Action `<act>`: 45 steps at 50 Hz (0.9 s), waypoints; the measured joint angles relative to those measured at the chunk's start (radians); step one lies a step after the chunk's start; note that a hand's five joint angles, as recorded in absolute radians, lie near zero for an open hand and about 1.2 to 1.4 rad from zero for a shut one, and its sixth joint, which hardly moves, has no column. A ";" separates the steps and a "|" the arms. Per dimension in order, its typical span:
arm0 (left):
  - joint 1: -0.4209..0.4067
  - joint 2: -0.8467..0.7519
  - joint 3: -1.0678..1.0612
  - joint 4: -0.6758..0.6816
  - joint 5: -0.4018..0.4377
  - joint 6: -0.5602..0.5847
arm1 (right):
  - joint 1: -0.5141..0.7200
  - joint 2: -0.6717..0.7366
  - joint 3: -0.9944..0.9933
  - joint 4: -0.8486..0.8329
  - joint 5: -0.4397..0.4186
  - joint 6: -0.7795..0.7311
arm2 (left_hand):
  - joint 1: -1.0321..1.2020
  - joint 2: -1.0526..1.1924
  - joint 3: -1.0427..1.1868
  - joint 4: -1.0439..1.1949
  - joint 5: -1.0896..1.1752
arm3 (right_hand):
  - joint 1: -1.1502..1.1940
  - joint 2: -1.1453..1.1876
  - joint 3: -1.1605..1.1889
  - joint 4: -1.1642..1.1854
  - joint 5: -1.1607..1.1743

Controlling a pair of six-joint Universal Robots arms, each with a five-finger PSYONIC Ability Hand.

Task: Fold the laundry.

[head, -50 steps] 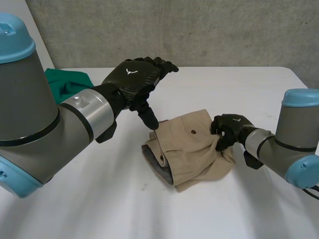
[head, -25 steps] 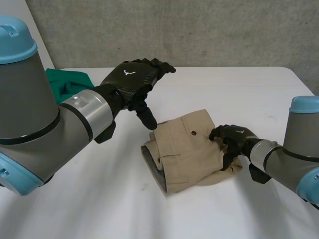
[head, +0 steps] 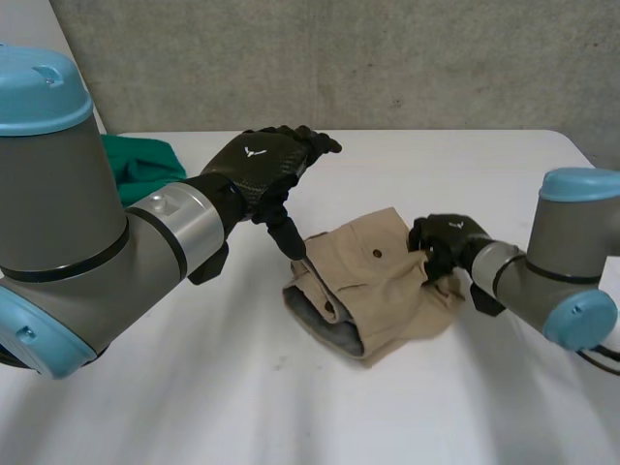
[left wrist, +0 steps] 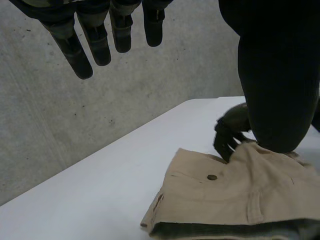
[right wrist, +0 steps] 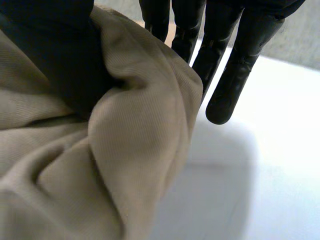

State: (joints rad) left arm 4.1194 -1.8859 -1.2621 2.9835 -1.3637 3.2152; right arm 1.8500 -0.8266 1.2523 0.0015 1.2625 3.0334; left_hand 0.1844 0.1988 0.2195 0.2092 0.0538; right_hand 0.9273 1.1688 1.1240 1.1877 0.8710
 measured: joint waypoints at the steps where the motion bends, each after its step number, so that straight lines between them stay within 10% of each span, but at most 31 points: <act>1: 0.000 0.000 0.000 0.000 0.000 0.000 | 0.000 0.000 0.000 0.000 0.000 0.000 | 0.000 0.000 0.000 0.000 0.000 | 0.000 0.000 0.000 0.000 0.000; 24: 0.044 -0.027 0.002 0.021 -0.002 -0.017 | -0.275 0.608 -1.191 0.222 0.167 -0.146 | 0.000 0.000 0.000 0.000 0.000 | 0.011 0.000 0.048 0.001 0.062; 45: 0.052 -0.064 0.003 0.020 -0.004 -0.022 | -0.455 0.650 -1.185 0.187 0.127 -0.257 | 0.000 0.000 0.000 0.000 0.000 | -0.006 -0.045 0.014 -0.037 0.054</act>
State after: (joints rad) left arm 4.1710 -1.9495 -1.2586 3.0035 -1.3682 3.1937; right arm 1.3951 -0.1768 0.0669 0.1884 1.3895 2.7763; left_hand 0.1844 0.1988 0.2195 0.2092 0.0538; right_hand 0.9213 1.1236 1.1381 1.1502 0.9249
